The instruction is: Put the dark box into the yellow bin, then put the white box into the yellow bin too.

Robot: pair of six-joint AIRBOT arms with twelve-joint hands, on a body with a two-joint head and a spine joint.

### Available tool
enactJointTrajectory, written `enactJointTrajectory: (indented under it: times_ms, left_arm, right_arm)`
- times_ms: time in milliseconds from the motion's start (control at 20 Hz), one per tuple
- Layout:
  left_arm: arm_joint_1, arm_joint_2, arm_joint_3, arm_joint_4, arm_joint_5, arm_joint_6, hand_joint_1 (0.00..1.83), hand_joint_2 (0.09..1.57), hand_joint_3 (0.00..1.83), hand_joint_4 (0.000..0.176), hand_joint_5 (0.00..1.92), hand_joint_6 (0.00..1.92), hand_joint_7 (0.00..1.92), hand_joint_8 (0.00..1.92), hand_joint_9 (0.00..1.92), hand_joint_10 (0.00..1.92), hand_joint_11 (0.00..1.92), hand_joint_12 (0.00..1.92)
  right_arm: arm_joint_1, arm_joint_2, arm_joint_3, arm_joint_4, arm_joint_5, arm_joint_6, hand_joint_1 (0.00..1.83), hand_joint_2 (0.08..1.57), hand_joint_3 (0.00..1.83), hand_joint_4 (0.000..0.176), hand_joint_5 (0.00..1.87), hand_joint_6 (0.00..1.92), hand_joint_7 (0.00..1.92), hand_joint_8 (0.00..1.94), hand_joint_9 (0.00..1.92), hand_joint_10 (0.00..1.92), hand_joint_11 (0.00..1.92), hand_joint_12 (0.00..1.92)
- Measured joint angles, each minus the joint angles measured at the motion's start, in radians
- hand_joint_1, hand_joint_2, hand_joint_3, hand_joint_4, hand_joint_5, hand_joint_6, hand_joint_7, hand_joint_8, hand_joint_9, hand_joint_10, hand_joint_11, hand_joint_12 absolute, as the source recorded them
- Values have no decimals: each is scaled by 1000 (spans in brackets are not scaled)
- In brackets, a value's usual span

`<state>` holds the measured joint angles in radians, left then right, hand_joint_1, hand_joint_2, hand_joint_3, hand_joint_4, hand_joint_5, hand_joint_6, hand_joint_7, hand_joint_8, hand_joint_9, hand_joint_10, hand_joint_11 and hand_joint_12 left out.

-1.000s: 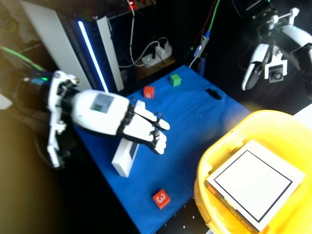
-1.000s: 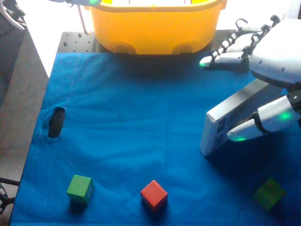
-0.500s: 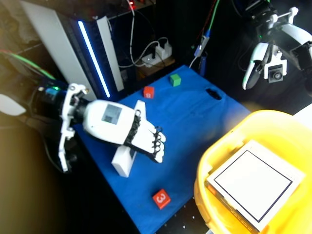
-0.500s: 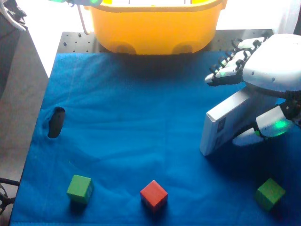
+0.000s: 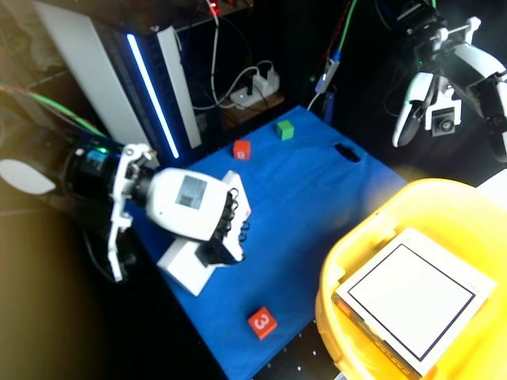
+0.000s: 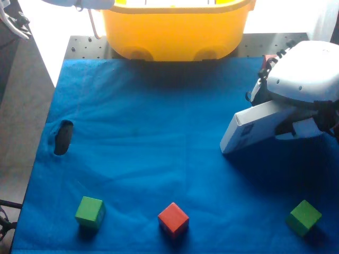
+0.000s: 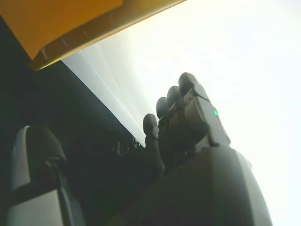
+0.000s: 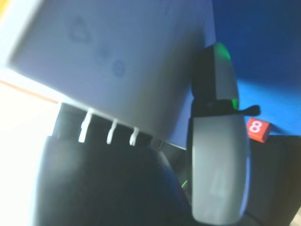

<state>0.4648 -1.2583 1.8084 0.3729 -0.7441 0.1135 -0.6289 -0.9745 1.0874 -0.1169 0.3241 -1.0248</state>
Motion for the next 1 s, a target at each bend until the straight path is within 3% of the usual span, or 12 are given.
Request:
enactJointTrajectory:
  times_ms: [100, 250, 300, 350, 400, 450, 500, 550, 650, 800, 900, 1000]
  left_arm:
    - [6, 0, 0, -1, -1, 0, 1135, 847, 2, 102, 352, 2, 345, 5, 352, 17, 285, 90]
    - [29, 0, 0, -5, 2, 1, 1105, 856, 4, 113, 333, 0, 344, 3, 348, 10, 278, 90]
    - [30, 0, 0, -3, 6, 1, 1118, 855, 3, 110, 330, 0, 337, 0, 343, 7, 271, 87]
    - [30, 0, 0, -5, 7, 1, 1124, 851, 1, 112, 334, 2, 339, 2, 337, 4, 260, 83]
    - [29, 0, 0, -10, 5, 1, 1097, 851, 1, 133, 346, 6, 346, 4, 324, 0, 262, 84]
    - [29, 0, 0, -14, 2, 1, 1078, 851, 1, 135, 346, 5, 346, 3, 314, 0, 255, 81]
    - [29, 0, 2, -14, 2, 1, 1081, 849, 0, 137, 346, 4, 346, 3, 307, 0, 246, 77]
    - [29, 0, 3, -14, 0, 1, 1092, 852, 1, 128, 336, 0, 331, 0, 282, 0, 222, 65]
    - [29, 0, 12, -21, -1, 2, 1089, 849, 0, 125, 319, 0, 313, 0, 254, 0, 205, 53]
    - [29, 0, 17, -34, -5, 3, 1045, 848, 0, 141, 327, 4, 326, 5, 275, 8, 228, 58]
    - [32, 0, 18, -44, -5, 8, 1042, 850, 1, 130, 335, 6, 328, 5, 281, 9, 236, 58]
    - [51, 3, 18, -62, -15, 8, 1042, 853, 2, 112, 337, 6, 329, 4, 273, 4, 255, 64]
  right_arm:
    - [0, 0, 0, -2, 0, 1, 1245, 1074, 0, 0, 1019, 879, 1129, 811, 1007, 846, 690, 1448]
    - [33, -2, 6, -29, -19, 3, 1252, 1068, 0, 0, 1027, 841, 1148, 816, 964, 863, 342, 1643]
    - [48, -1, 10, -33, -19, 3, 1359, 1078, 0, 0, 1001, 846, 1123, 761, 943, 1145, 513, 1564]
    - [66, -1, 12, -37, -14, 3, 1379, 1083, 2, 0, 1018, 818, 1062, 845, 935, 1199, 639, 1464]
    - [84, -1, 14, -46, -6, 3, 1378, 1104, 2, 0, 994, 851, 1011, 955, 875, 1273, 608, 1438]
    - [105, -2, 18, -58, -9, 3, 1371, 1131, 1, 0, 958, 878, 946, 1087, 818, 1354, 565, 1480]
    - [113, -4, 26, -62, -9, 4, 1374, 1122, 0, 0, 949, 887, 974, 1046, 853, 1309, 626, 1417]
    - [127, -5, 33, -63, -12, 4, 1370, 1139, 3, 0, 903, 966, 951, 1082, 810, 1374, 560, 1469]
    - [166, -3, 44, -73, -16, 3, 1379, 1119, 0, 0, 920, 851, 1025, 993, 863, 1348, 660, 1565]
    - [212, -1, 48, -88, -9, 3, 1365, 1099, 0, 0, 940, 865, 1046, 913, 936, 1259, 749, 1518]
    - [230, 1, 48, -102, -13, 4, 1290, 1070, 0, 0, 1004, 834, 1145, 827, 1016, 999, 808, 1381]
    - [260, 4, 48, -114, -16, 3, 1283, 1067, 0, 0, 1062, 681, 1121, 970, 994, 1041, 745, 1483]
